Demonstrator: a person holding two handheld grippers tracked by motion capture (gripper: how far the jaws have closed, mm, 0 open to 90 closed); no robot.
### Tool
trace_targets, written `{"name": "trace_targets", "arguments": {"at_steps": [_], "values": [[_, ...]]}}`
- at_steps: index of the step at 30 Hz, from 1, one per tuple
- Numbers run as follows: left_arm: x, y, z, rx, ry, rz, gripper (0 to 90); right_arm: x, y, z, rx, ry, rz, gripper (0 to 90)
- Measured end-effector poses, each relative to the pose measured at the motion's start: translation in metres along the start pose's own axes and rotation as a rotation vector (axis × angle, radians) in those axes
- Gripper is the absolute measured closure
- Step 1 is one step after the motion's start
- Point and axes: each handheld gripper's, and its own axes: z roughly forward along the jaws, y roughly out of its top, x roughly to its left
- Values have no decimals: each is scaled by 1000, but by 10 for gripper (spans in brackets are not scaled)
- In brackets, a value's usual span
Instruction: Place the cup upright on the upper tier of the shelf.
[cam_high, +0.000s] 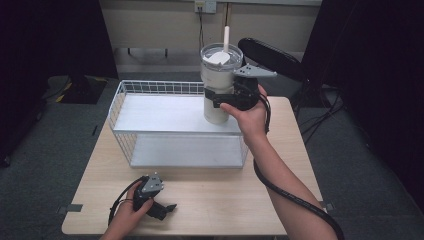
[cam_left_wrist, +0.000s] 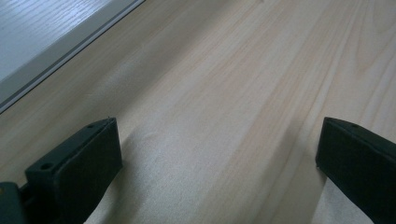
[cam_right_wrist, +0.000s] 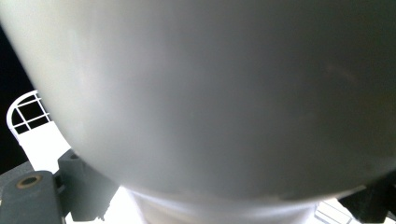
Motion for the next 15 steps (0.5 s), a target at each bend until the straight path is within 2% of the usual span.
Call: {"name": "trace_targets", "arguments": {"at_steps": [15], "values": [[0, 0, 0, 0, 0, 0, 0, 2, 3, -2, 29, -22, -5, 92]]}}
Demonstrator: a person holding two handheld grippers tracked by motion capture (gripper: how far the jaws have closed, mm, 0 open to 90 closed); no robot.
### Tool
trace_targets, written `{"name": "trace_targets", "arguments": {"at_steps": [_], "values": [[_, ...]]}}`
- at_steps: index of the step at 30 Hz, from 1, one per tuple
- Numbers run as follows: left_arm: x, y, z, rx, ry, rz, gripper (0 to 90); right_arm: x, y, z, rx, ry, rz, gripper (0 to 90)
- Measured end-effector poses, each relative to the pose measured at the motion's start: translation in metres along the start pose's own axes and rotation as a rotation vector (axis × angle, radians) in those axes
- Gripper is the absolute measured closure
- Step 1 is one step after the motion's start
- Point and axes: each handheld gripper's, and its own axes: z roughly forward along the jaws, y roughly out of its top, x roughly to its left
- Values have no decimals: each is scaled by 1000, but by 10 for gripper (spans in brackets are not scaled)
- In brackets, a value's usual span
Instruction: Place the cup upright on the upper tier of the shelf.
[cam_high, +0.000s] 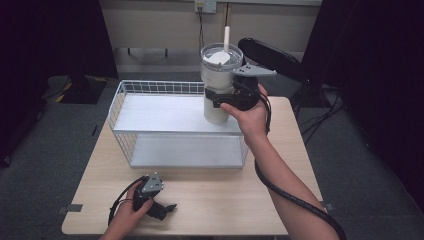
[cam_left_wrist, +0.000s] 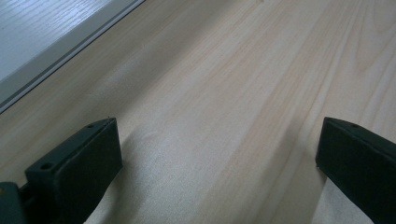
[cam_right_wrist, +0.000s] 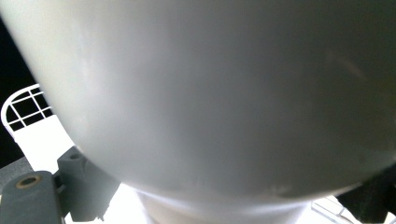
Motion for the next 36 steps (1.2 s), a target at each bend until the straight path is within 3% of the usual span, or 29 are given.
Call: {"name": "trace_targets", "arguments": {"at_steps": [12, 19, 36], "values": [[0, 0, 0, 0, 0, 1, 0, 0, -3, -12, 14, 2, 17, 97], [0, 0, 0, 0, 0, 0, 0, -4, -6, -26, 12, 30, 41, 125], [0, 0, 0, -2, 3, 0, 0, 8, -22, -57, 13, 137, 10, 128]]}}
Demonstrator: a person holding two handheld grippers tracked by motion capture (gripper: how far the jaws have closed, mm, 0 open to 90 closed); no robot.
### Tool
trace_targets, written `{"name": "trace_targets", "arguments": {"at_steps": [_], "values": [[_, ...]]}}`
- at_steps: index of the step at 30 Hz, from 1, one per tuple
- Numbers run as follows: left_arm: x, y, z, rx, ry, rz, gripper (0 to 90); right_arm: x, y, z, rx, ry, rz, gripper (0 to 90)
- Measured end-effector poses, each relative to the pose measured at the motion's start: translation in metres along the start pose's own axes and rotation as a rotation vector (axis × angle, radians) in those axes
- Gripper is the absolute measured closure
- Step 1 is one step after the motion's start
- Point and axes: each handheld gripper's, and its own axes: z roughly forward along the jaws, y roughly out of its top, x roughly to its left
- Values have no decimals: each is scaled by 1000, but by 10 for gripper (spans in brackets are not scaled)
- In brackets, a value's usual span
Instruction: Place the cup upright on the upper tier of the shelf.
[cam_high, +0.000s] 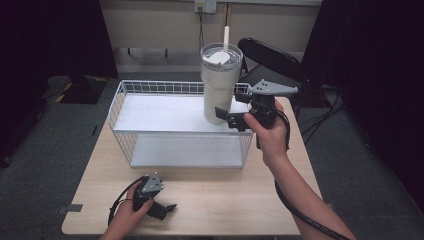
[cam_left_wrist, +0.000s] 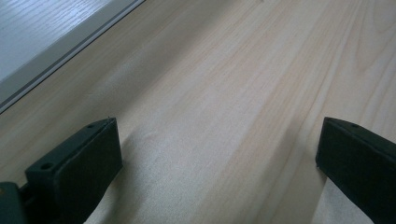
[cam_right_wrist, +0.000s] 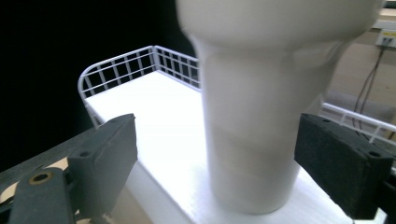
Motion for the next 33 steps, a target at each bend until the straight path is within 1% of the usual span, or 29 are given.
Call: {"name": "trace_targets", "arguments": {"at_steps": [3, 4, 6, 8, 10, 15, 18, 22, 24, 27, 28, 29, 31, 33], "values": [[0, 0, 0, 0, 0, 0, 0, 5, -7, -4, 0, 39, 8, 128], [0, 0, 0, 0, -1, 0, 0, 5, -7, -4, 0, 39, 8, 128], [0, 0, 0, 1, 0, 0, 0, 10, -13, -6, -1, 67, 5, 128], [0, 0, 0, 0, 0, 0, 0, 11, -16, -7, -1, 76, 4, 128], [0, 0, 0, 0, 0, 0, 0, 14, -21, -10, -2, 102, 7, 128], [0, 0, 0, 0, 0, 0, 0, 23, -32, -16, 3, 146, -9, 128], [0, 0, 0, 0, 0, 0, 0, 27, -37, -20, -1, 163, -9, 128], [0, 0, 0, -1, 0, 0, 0, 29, -47, -22, 9, 178, -18, 128], [0, 0, 0, -1, -2, -4, 0, 30, -53, -23, 16, 176, -28, 128], [0, 0, 0, 0, -3, -5, 0, 30, -62, -24, 24, 190, -32, 128], [0, 0, 0, 7, 1, 5, 0, 32, -66, -24, 32, 188, -44, 128], [0, 0, 0, 7, 2, 6, 0, 33, -69, -24, 35, 193, -47, 128], [0, 0, 0, 7, 2, 5, 0, 34, -74, -25, 36, 210, -44, 128], [0, 0, 0, 7, 1, 5, 0, 36, -82, -25, 39, 214, -45, 128]]}}
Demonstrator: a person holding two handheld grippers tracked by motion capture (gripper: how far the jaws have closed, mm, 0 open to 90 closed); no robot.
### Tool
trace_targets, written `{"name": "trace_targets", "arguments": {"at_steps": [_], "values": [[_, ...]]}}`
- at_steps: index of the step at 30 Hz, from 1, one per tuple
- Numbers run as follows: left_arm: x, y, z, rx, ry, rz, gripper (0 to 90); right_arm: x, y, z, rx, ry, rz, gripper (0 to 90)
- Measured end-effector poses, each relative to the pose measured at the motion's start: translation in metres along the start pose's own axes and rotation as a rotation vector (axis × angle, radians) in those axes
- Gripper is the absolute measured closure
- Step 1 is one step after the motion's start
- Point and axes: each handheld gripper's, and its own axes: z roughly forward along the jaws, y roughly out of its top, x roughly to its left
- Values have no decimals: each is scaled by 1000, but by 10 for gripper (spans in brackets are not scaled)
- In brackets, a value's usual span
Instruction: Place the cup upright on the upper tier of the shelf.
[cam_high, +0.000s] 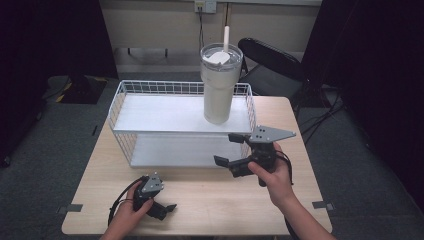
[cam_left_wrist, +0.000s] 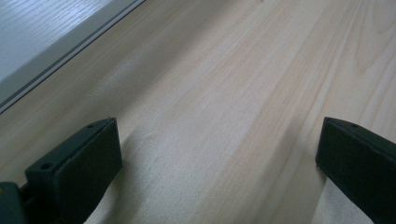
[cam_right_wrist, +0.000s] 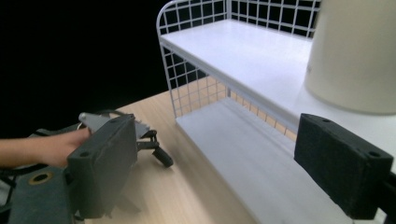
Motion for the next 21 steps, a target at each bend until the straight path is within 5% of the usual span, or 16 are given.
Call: {"name": "trace_targets", "arguments": {"at_steps": [8, 14, 21], "values": [[0, 0, 0, 0, 0, 0, 0, 9, -41, 7, 70, 52, -20, 129], [0, 0, 0, 0, 0, 0, 0, 4, -73, 10, 101, 63, 18, 130], [0, 0, 0, 0, 0, 0, 0, -1, -91, 10, 117, 57, 37, 130]]}}
